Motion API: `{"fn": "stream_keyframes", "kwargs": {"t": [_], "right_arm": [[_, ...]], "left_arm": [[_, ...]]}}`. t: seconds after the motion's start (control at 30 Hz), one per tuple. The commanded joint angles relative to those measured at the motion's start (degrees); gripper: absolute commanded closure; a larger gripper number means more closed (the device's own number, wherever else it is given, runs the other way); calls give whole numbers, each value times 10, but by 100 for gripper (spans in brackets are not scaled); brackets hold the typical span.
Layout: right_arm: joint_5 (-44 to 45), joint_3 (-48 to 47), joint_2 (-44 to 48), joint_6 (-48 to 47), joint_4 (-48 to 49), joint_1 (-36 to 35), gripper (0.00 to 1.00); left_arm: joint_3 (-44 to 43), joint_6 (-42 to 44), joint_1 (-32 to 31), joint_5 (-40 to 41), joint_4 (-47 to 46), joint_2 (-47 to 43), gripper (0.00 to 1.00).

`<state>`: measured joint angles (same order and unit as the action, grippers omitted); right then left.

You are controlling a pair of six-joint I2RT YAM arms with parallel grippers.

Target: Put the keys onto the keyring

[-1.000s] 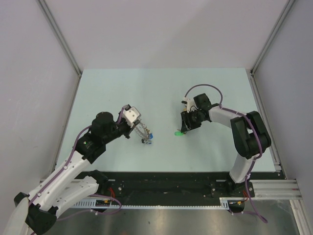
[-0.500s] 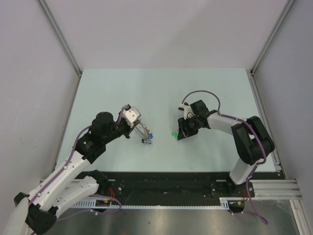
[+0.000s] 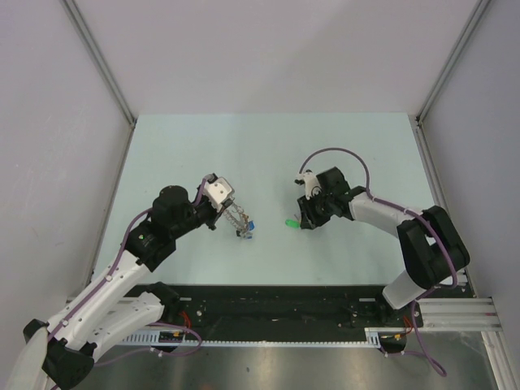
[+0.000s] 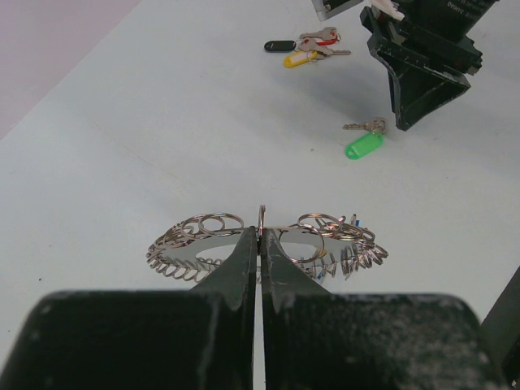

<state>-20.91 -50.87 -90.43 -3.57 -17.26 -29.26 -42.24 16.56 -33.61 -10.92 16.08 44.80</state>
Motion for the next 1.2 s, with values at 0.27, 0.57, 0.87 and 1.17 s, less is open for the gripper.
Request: {"fn": "stream_keyframes", "kwargs": {"t": [0.27, 0.57, 0.87, 1.17], "right_arm": [[-26, -42, -40, -134, 31, 19, 69], [-37, -80, -81, -191, -1, 8, 69], [-21, -96, -106, -219, -36, -7, 69], [6, -97, -109, -222, -52, -20, 83]], "left_arm": [[-23, 12, 3, -16, -26, -8, 100], [-23, 13, 3, -17, -25, -9, 99], [-24, 14, 3, -18, -25, -9, 99], [-24, 14, 3, -19, -25, -9, 100]]}}
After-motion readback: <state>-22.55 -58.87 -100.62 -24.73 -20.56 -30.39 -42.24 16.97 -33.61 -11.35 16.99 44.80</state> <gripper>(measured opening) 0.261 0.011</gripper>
